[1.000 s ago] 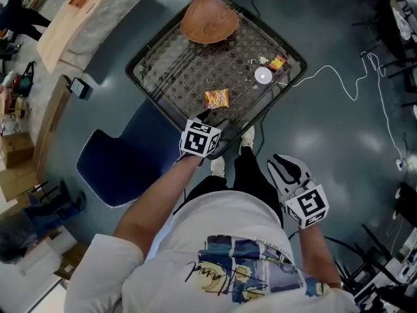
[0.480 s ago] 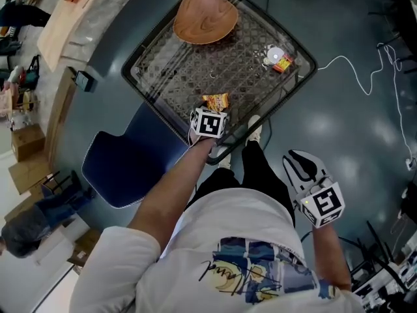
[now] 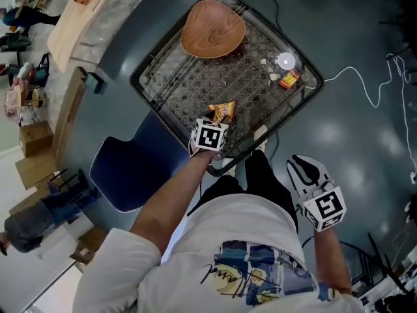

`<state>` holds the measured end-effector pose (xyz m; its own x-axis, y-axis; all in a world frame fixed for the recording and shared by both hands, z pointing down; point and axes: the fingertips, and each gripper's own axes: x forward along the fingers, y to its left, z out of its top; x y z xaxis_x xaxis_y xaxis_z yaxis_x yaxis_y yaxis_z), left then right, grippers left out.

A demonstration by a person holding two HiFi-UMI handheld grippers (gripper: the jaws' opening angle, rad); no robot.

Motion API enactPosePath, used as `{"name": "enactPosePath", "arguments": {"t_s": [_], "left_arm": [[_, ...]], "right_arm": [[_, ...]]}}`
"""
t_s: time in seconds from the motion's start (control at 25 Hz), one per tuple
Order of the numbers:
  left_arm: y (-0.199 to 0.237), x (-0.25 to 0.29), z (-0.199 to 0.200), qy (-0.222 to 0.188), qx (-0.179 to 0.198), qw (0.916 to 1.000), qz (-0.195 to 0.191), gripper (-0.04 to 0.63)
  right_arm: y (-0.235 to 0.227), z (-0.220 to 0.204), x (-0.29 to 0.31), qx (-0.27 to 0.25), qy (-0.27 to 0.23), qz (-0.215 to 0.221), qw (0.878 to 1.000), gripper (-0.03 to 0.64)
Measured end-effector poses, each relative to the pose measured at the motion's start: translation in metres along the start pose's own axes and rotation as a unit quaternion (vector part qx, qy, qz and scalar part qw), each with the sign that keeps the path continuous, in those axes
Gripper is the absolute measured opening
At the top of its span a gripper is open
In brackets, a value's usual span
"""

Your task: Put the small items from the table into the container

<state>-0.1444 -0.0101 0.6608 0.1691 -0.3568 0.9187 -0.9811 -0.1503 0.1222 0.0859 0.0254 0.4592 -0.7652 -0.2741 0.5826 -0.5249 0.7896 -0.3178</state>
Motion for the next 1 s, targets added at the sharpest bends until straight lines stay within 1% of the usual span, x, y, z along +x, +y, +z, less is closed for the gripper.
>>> {"name": "enactPosePath", "arguments": {"t_s": [0.2, 0.36, 0.52, 0.68, 0.84, 0.92, 1.0], "left_arm": [[-0.003, -0.037, 0.040, -0.045, 0.008, 0.9989, -0.013, 0.205], [0.002, -0.067, 0.089, -0.092, 0.014, 0.9954, -0.021, 0.202], [0.016, -0.085, 0.136, -0.121, 0.015, 0.9923, -0.024, 0.201], [0.027, -0.084, 0.177, -0.133, 0.023, 0.9906, -0.021, 0.199], [0.045, -0.074, 0.215, -0.141, 0.021, 0.9897, -0.013, 0.198], [0.056, -0.062, 0.230, -0.137, 0.023, 0.9903, -0.006, 0.198], [0.071, -0.044, 0.243, -0.128, 0.018, 0.9916, 0.002, 0.198]], "right_arm": [[-0.008, 0.013, 0.007, -0.002, 0.000, 0.010, 1.000, 0.060], [-0.018, 0.018, 0.015, -0.004, -0.001, 0.016, 1.000, 0.060], [-0.027, 0.022, 0.019, -0.003, -0.002, 0.019, 1.000, 0.060], [-0.036, 0.023, 0.020, 0.000, -0.002, 0.019, 1.000, 0.060], [-0.044, 0.021, 0.019, 0.008, 0.002, 0.015, 1.000, 0.060], [-0.047, 0.016, 0.017, 0.011, 0.005, 0.013, 1.000, 0.060], [-0.052, 0.011, 0.016, 0.015, 0.009, 0.010, 1.000, 0.060]]}}
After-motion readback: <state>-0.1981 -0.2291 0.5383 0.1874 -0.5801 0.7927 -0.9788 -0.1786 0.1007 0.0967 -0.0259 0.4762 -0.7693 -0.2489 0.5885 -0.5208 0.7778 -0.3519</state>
